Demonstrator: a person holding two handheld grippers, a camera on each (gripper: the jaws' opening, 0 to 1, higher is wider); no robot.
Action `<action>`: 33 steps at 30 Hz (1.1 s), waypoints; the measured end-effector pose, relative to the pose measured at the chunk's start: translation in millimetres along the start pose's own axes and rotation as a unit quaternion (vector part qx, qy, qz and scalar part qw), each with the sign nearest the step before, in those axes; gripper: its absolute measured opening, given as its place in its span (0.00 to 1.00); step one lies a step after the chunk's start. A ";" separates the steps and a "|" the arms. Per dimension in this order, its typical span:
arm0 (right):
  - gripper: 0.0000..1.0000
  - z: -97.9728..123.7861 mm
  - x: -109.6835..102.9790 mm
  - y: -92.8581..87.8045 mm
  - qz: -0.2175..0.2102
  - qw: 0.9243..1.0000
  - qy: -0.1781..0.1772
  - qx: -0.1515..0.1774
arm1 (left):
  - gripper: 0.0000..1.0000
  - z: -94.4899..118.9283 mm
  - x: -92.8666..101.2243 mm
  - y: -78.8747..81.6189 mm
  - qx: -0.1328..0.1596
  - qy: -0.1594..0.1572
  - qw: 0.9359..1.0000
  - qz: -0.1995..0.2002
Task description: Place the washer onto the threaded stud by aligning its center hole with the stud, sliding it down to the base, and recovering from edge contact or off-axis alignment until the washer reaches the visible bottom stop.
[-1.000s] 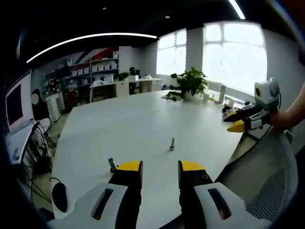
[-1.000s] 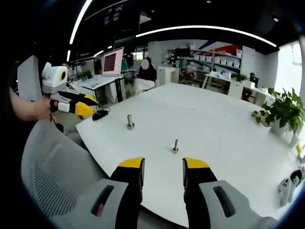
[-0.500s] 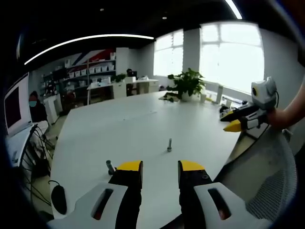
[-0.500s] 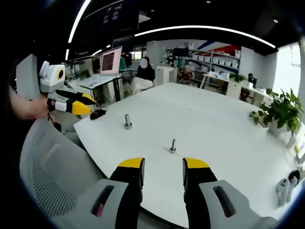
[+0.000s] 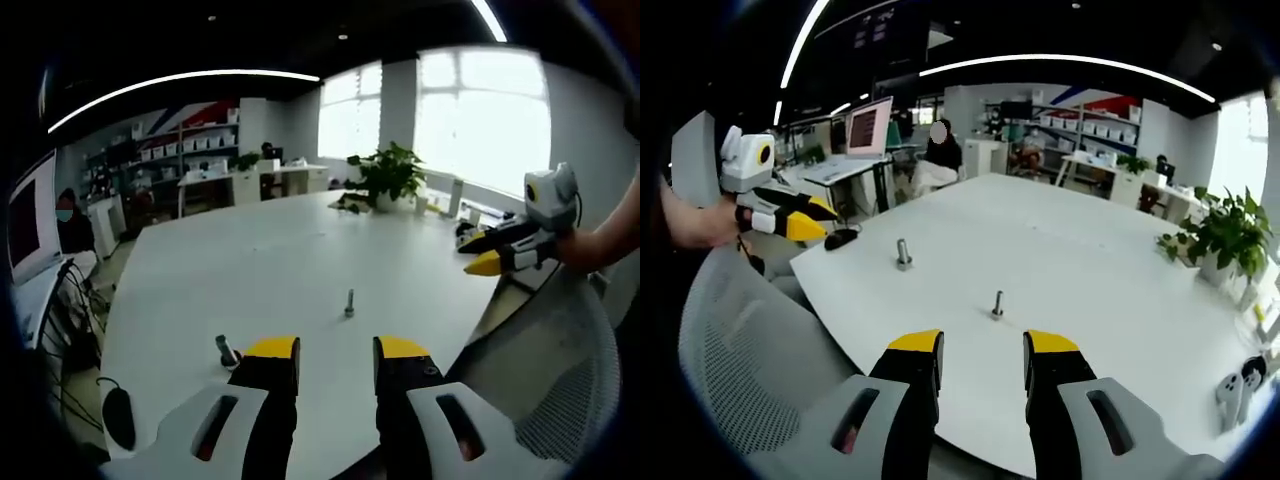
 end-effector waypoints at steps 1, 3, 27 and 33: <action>0.34 -0.1 0.3 0.4 0.000 1.000 0.000 0.002 | 0.27 0.0 0.1 0.2 0.000 0.001 1.000 -0.002; 0.34 -0.1 -0.7 0.6 -0.002 1.000 0.002 0.002 | 0.27 0.6 -0.9 -0.2 0.000 0.005 1.000 -0.001; 0.34 0.5 0.8 1.1 0.000 1.000 -0.001 0.004 | 0.27 0.4 -2.6 -1.4 -0.002 0.009 1.000 0.001; 0.34 1.1 3.2 -0.4 -0.005 1.000 -0.005 0.004 | 0.28 0.2 -1.4 0.0 0.001 0.007 1.000 0.001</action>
Point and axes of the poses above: the point that each gripper's makers call its tool centre point, and the gripper's own axes: z roughly backward along the fingers, x roughly to its right, y roughly out of its top, the point moved 6 cm from there along z, roughly backward along the fingers, and after that the axes turned 7 degrees about x, right-handed, at the moved point
